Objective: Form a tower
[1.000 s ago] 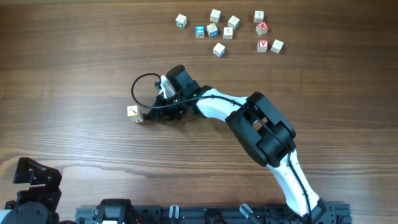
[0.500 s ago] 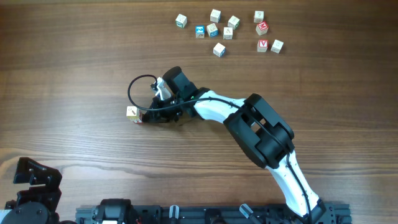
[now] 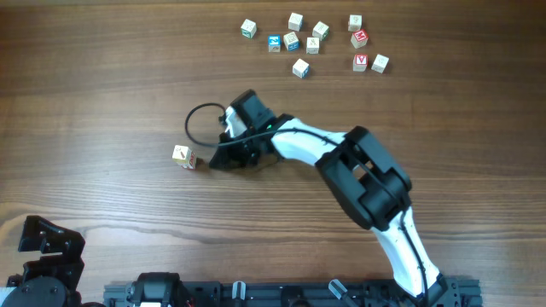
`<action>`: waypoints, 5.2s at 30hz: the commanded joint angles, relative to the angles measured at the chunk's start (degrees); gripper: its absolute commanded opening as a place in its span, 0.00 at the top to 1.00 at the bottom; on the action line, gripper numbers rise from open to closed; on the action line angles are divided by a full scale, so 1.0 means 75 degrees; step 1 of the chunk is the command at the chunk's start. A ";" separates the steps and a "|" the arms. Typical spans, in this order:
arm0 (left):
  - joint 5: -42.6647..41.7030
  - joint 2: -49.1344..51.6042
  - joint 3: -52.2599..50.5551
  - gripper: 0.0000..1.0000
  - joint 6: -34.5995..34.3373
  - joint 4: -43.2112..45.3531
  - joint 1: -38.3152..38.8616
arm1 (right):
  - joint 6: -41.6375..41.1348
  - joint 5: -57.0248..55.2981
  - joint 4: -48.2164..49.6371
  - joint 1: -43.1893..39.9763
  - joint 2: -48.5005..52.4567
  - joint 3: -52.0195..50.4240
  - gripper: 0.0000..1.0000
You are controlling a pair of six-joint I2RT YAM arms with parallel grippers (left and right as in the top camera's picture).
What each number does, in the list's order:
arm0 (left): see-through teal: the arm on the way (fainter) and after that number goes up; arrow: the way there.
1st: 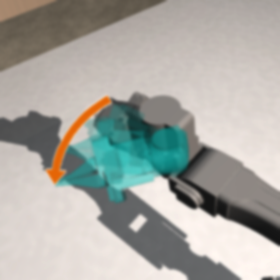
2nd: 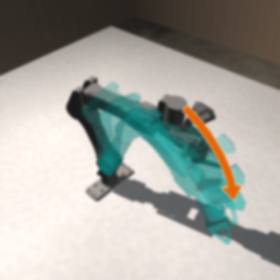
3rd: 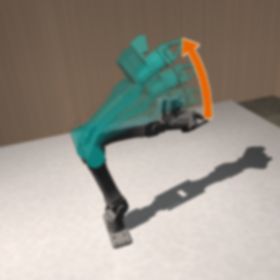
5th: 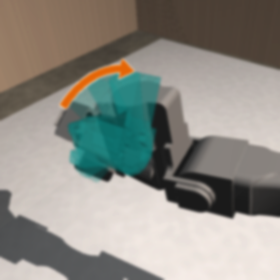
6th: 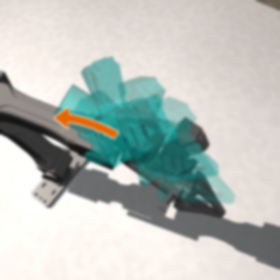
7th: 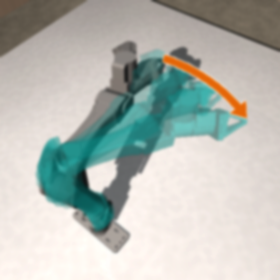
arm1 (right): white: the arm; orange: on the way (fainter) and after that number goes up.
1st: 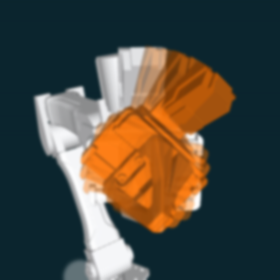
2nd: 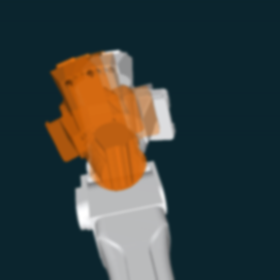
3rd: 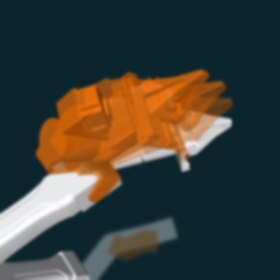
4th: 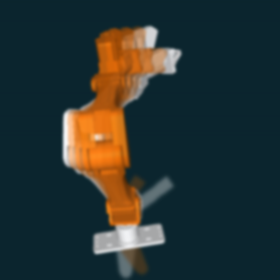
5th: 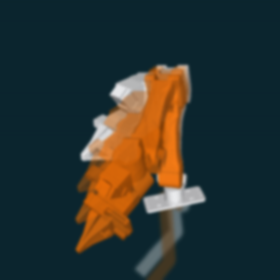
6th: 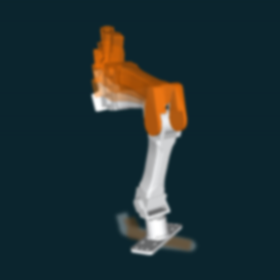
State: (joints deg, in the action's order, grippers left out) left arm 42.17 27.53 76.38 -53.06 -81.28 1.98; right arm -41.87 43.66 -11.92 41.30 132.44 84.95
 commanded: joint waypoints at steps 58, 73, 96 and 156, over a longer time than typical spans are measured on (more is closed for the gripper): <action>-0.4505 -0.2314 0.0070 0.00 0.3993 -0.1775 0.0020 | 0.5144 -0.2614 0.2567 -0.6761 -1.7625 -0.9235 0.00; -0.4505 -0.2314 0.0070 0.00 0.3993 -0.1775 0.0020 | 0.3372 -0.4803 0.1658 -0.6761 -1.7631 -1.1287 0.00; -0.4774 -0.2865 -0.4829 0.00 0.5243 0.4374 0.0006 | 0.3372 -0.4800 0.1658 -0.6761 -1.7625 -1.1287 0.00; -0.4992 -0.3614 -1.0142 0.00 0.7102 1.0351 -0.0044 | 0.5761 -0.4940 0.1632 -0.5601 -1.7631 -1.1287 0.00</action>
State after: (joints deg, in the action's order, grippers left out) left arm 5.43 0.80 0.91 0.56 -3.84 1.98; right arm 0.34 7.01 0.19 -0.80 0.78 0.34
